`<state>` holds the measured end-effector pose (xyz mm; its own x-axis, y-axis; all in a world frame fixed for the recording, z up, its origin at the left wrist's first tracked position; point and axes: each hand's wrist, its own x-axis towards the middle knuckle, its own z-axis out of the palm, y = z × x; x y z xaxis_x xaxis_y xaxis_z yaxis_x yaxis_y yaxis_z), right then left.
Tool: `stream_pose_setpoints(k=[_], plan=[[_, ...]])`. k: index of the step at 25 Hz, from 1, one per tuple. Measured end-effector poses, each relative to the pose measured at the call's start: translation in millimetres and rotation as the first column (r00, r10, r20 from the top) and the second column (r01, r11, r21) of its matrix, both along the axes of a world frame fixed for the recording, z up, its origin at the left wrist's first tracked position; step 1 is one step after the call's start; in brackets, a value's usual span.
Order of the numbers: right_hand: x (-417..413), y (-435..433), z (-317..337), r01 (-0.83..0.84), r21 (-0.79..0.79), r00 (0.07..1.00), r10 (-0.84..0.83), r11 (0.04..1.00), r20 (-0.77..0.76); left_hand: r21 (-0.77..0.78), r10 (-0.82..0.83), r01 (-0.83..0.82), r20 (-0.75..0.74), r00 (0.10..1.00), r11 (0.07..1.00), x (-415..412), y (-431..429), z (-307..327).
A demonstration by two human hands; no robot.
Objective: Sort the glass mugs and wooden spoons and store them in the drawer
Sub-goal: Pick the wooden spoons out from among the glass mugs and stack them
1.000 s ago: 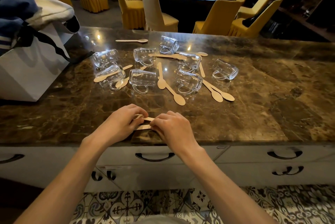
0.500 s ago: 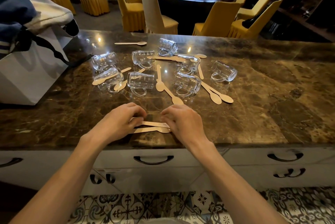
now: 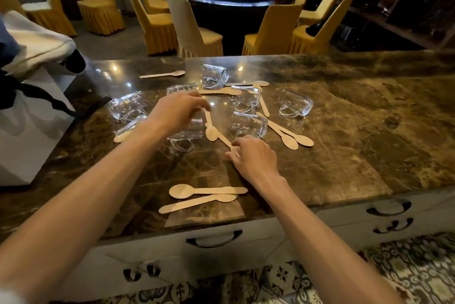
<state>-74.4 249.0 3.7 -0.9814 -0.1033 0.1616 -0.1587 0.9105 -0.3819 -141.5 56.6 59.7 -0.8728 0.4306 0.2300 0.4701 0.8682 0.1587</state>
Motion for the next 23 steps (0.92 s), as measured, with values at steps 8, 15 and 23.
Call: stream_pose_setpoints(k=[8, 15, 23], plan=[[-20, -17, 3, 0.083, 0.074, 0.995, -0.087, 0.994, 0.057, -0.350, -0.155, 0.180, 0.096, 0.983, 0.919, -80, 17, -13], [-32, -19, 8, 0.108, 0.155, 0.992, -0.116, 0.982, 0.045, -0.354, -0.197, 0.239, 0.149, 0.969, 0.904, -107, 15, -21], [-40, -21, 10, 0.097, 0.144, 0.989, -0.111, 0.985, 0.096, -0.369, -0.291, 0.340, 0.184, 0.939, 0.865, -118, 13, -23]])
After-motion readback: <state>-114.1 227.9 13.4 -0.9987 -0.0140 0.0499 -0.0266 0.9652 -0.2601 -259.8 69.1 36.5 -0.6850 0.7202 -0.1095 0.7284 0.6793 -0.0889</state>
